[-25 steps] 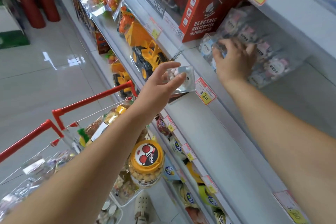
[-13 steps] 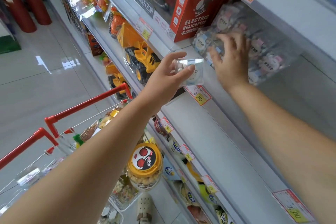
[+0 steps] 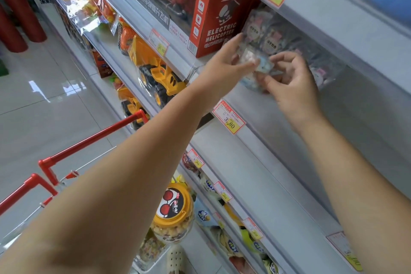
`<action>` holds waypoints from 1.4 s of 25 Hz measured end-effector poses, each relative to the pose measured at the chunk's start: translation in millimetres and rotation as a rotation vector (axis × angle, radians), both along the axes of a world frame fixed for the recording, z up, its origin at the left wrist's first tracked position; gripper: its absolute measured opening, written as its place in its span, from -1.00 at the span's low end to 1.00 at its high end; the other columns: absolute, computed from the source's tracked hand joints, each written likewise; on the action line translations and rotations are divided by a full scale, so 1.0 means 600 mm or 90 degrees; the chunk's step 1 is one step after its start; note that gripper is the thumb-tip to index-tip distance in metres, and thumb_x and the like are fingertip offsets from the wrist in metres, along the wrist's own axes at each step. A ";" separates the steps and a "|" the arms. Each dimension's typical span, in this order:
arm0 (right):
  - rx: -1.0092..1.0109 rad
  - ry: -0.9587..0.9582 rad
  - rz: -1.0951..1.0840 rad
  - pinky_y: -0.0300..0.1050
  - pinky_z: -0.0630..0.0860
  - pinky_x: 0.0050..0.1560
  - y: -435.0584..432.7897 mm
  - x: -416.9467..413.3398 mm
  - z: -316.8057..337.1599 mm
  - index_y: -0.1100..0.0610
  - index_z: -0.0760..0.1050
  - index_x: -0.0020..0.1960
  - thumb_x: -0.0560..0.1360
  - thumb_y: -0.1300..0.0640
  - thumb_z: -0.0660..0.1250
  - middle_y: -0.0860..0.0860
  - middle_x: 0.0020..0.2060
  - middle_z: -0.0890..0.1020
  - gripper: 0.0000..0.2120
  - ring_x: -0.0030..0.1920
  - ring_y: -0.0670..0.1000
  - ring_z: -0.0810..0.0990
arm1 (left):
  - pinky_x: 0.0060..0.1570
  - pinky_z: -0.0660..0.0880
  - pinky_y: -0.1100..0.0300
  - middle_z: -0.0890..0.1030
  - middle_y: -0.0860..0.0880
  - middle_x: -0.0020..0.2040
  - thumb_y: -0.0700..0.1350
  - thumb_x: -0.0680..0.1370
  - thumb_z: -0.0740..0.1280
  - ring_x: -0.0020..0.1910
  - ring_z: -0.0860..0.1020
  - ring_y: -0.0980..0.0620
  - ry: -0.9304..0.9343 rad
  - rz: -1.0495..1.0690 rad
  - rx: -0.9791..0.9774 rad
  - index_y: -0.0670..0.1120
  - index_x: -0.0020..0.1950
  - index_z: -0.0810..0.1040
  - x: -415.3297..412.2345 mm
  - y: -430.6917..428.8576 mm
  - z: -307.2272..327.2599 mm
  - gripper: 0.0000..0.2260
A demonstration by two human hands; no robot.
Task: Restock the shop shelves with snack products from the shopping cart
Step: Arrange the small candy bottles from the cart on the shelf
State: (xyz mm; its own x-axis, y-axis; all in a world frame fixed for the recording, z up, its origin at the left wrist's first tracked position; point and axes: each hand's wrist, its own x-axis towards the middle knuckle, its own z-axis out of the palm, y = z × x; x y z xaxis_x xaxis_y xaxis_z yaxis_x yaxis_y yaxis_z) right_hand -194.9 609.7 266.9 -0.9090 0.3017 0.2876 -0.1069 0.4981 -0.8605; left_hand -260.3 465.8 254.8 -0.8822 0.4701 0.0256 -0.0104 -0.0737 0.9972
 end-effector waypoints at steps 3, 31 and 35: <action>0.084 0.062 -0.066 -0.19 0.59 -0.03 -0.021 -0.055 0.010 -0.13 0.36 -0.03 0.46 0.11 0.46 -0.02 0.01 0.61 -0.71 -0.05 -0.12 0.61 | 0.07 0.43 0.44 0.51 0.12 0.25 -0.05 0.69 0.18 0.10 0.47 0.27 -0.050 0.101 0.039 -0.07 0.55 0.30 -0.027 0.002 -0.012 -0.58; 0.317 0.049 -0.170 0.03 0.54 0.13 -0.024 -0.141 -0.010 0.14 0.45 0.28 0.52 0.07 0.39 0.16 0.27 0.42 -0.63 0.21 0.11 0.48 | 0.38 0.38 0.06 0.29 -0.15 0.56 0.16 0.70 0.02 0.47 0.38 -0.14 -0.216 0.014 0.144 -0.10 0.61 0.14 -0.056 0.007 -0.016 -0.46; 0.293 0.187 -0.124 0.03 0.54 0.08 -0.045 -0.085 -0.026 0.21 0.44 0.30 0.53 0.17 0.28 0.12 0.10 0.41 -0.65 0.04 0.13 0.52 | 0.27 0.43 0.13 0.50 -0.14 0.31 0.10 0.69 0.11 0.27 0.49 -0.06 -0.139 0.078 0.207 -0.03 0.36 0.38 -0.024 -0.046 -0.021 -0.67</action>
State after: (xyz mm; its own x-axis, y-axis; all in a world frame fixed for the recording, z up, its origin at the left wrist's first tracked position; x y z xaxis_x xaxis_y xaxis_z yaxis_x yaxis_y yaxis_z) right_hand -245.8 582.8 251.2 -0.7113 0.2399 0.6607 -0.1767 0.8487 -0.4985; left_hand -274.4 438.1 242.5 -0.9320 0.3602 -0.0392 -0.1916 -0.3983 0.8970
